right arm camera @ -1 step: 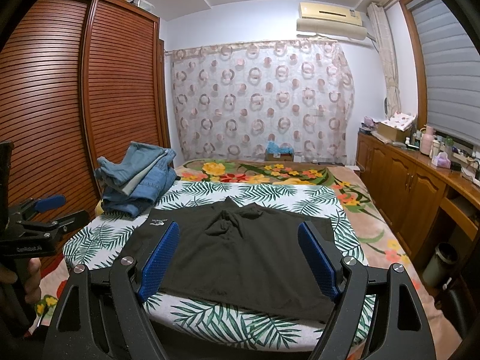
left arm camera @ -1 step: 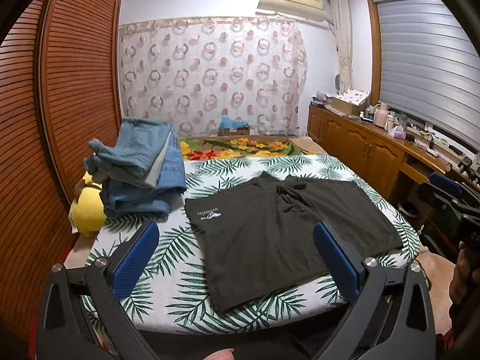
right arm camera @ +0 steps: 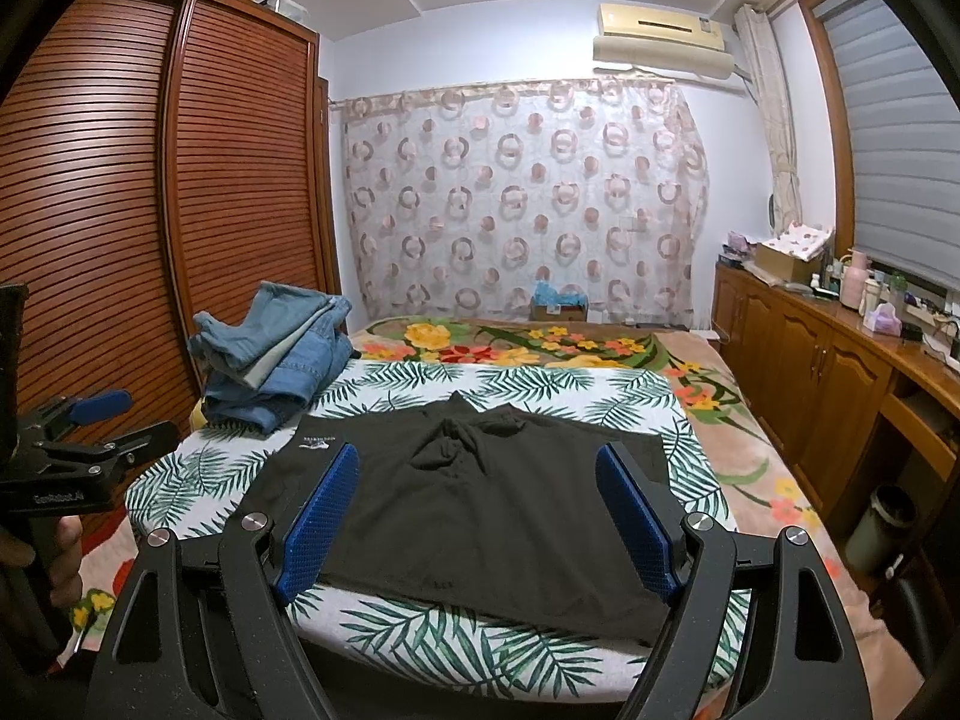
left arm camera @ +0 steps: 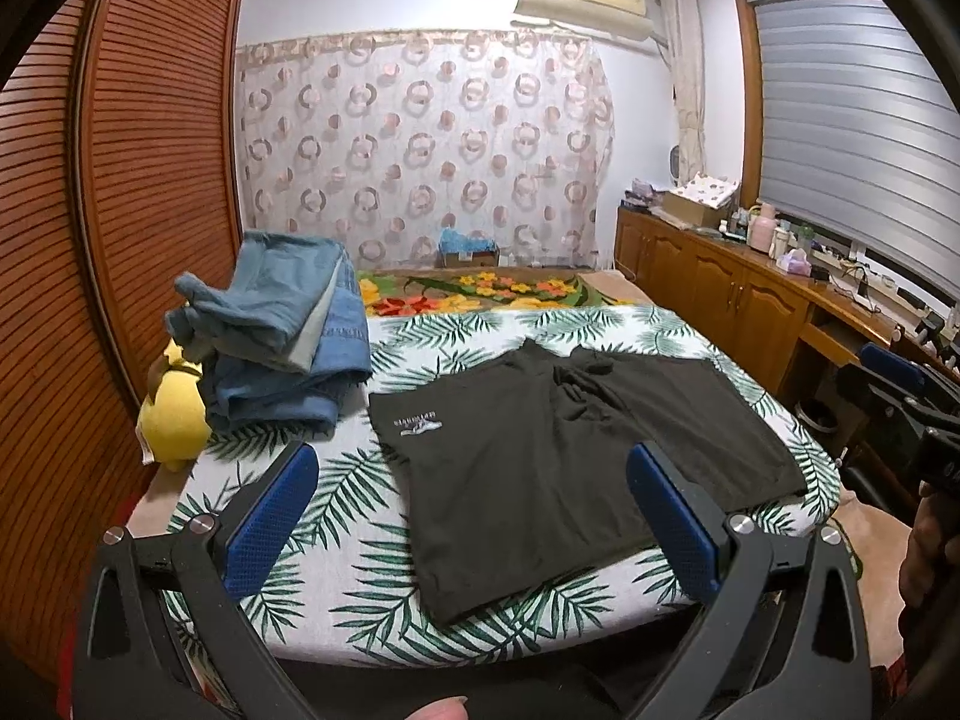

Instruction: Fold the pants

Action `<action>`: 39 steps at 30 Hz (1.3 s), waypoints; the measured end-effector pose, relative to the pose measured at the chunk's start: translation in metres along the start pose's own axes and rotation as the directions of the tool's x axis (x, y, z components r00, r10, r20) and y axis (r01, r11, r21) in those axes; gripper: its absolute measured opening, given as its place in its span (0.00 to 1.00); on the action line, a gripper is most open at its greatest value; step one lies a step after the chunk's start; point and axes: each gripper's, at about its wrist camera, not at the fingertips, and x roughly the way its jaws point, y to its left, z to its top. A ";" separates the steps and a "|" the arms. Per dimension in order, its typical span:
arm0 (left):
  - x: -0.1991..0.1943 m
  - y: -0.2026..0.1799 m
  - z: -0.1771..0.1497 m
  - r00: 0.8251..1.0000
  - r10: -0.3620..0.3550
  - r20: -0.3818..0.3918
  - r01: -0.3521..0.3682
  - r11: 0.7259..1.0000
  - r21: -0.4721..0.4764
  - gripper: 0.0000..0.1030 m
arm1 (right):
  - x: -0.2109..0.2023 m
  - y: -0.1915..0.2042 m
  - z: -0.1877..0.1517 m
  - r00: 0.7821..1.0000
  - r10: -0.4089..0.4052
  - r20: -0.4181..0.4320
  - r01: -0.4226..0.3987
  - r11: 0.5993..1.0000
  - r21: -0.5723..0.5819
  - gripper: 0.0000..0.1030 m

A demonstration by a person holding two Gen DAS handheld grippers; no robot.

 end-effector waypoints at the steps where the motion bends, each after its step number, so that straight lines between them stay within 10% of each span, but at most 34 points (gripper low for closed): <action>1: 0.003 0.000 -0.002 1.000 0.000 -0.013 0.000 1.000 0.000 1.00 | 0.002 0.000 -0.001 1.000 0.001 -0.006 -0.001 1.000 0.001 0.80; 39: 0.078 0.039 -0.063 0.966 -0.034 -0.257 0.024 0.999 -0.041 0.95 | 0.090 -0.018 -0.002 0.956 -0.016 -0.292 0.000 0.999 -0.054 0.80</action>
